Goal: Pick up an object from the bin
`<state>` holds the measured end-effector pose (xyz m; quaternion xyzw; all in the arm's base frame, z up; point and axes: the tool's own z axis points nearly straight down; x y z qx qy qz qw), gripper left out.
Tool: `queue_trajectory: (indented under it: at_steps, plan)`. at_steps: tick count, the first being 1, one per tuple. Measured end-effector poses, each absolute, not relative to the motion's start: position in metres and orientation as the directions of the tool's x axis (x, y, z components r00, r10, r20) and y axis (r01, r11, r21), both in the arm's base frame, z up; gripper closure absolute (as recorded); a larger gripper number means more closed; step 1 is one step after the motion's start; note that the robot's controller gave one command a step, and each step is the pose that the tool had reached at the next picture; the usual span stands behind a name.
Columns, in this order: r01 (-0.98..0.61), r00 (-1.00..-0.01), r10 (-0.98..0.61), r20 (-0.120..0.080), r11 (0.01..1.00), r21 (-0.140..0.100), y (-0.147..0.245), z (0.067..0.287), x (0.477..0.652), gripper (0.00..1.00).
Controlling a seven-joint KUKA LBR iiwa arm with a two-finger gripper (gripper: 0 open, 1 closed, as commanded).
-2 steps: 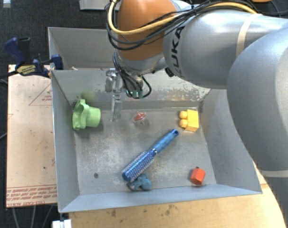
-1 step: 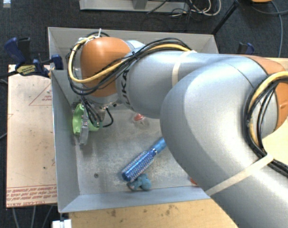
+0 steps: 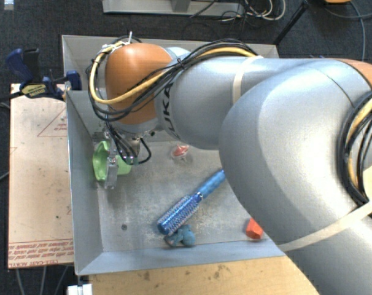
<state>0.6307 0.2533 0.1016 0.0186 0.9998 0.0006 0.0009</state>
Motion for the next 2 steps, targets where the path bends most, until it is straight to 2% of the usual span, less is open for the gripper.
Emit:
queue_trajectory:
  at_steps: [1, 2]
  plan:
    - [-0.071, -0.997, -0.071, -0.003, 0.997, 0.001, 0.252, 0.101, 0.632, 0.00]
    - [-0.068, -0.998, -0.068, -0.001, 0.998, 0.002, 0.249, 0.070, 0.627, 0.00]
